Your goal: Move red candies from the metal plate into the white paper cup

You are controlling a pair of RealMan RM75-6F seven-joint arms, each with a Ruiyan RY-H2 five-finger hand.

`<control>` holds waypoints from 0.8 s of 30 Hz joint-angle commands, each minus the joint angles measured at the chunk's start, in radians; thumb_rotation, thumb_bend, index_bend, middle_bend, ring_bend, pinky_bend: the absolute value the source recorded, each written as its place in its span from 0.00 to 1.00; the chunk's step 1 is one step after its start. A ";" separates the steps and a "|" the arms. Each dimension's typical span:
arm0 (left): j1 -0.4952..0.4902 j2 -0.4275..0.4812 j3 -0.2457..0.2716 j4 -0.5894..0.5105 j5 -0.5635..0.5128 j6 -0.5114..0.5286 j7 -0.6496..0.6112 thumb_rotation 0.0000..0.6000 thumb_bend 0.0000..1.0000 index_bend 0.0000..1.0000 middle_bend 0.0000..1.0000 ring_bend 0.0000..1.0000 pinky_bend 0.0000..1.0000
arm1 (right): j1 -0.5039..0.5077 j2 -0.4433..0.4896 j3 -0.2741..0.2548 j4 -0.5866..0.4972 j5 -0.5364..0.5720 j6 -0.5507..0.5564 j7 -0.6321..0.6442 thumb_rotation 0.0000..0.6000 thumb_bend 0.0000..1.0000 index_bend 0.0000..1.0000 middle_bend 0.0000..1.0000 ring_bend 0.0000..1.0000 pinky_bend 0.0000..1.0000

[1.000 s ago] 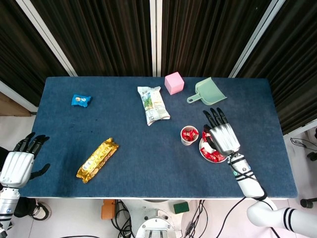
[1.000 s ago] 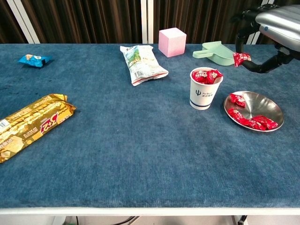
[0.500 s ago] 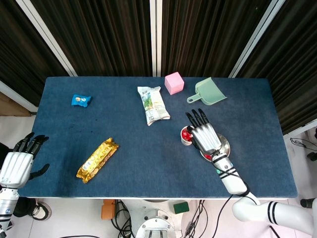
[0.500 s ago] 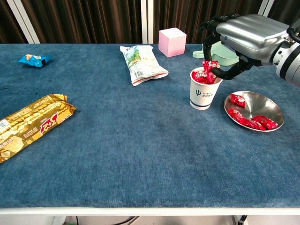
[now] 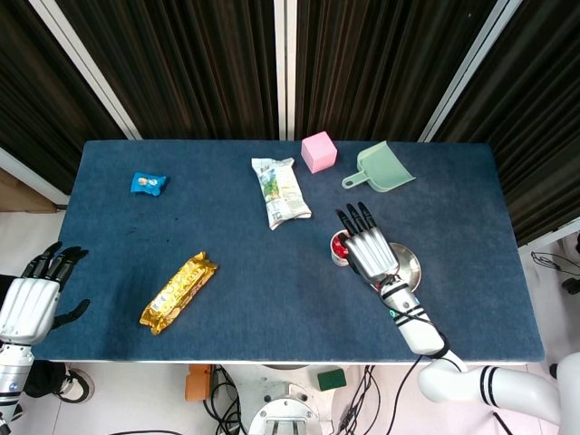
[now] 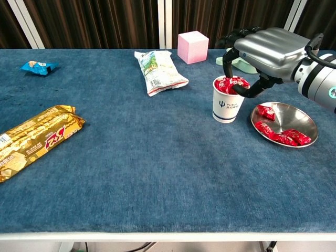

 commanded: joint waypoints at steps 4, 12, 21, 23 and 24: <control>0.001 0.001 0.000 0.000 0.001 0.001 -0.001 1.00 0.18 0.17 0.15 0.06 0.20 | 0.009 -0.014 0.002 0.017 0.011 0.005 -0.014 1.00 0.44 0.64 0.05 0.00 0.00; 0.001 0.001 0.000 0.001 0.000 0.001 -0.005 1.00 0.18 0.17 0.15 0.06 0.20 | 0.017 -0.020 0.004 0.028 0.026 0.006 -0.023 1.00 0.44 0.61 0.05 0.00 0.00; 0.001 0.000 -0.001 0.002 0.000 0.001 -0.004 1.00 0.18 0.17 0.15 0.06 0.20 | 0.014 -0.007 -0.008 0.020 0.009 0.013 0.004 1.00 0.42 0.39 0.04 0.00 0.00; 0.000 0.000 0.000 0.001 0.000 -0.002 -0.002 1.00 0.18 0.17 0.15 0.06 0.20 | 0.013 -0.001 -0.011 0.017 0.008 0.013 0.007 1.00 0.40 0.34 0.04 0.00 0.00; 0.000 0.000 0.000 0.001 0.000 -0.002 -0.001 1.00 0.18 0.17 0.15 0.06 0.20 | 0.012 0.002 -0.012 0.015 0.008 0.012 0.009 1.00 0.39 0.31 0.04 0.00 0.00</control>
